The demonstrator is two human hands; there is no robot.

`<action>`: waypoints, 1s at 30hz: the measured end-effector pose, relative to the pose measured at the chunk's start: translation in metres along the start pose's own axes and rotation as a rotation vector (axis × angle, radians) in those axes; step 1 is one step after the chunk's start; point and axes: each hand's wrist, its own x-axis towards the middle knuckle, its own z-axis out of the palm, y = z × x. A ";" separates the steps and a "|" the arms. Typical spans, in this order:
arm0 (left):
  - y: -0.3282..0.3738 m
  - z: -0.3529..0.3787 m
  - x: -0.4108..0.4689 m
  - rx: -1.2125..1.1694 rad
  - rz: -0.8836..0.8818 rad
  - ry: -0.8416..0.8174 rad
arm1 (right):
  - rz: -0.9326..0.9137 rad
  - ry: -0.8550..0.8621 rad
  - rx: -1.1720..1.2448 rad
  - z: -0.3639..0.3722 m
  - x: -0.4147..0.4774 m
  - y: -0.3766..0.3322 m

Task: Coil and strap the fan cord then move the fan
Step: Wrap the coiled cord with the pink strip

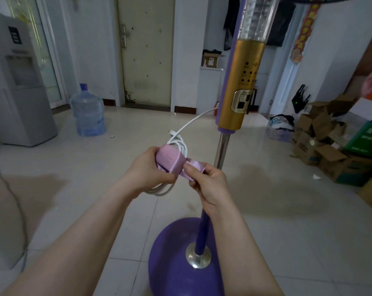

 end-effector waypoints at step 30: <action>-0.001 -0.006 -0.026 0.645 0.514 0.305 | -0.029 0.109 -0.091 0.028 0.002 0.008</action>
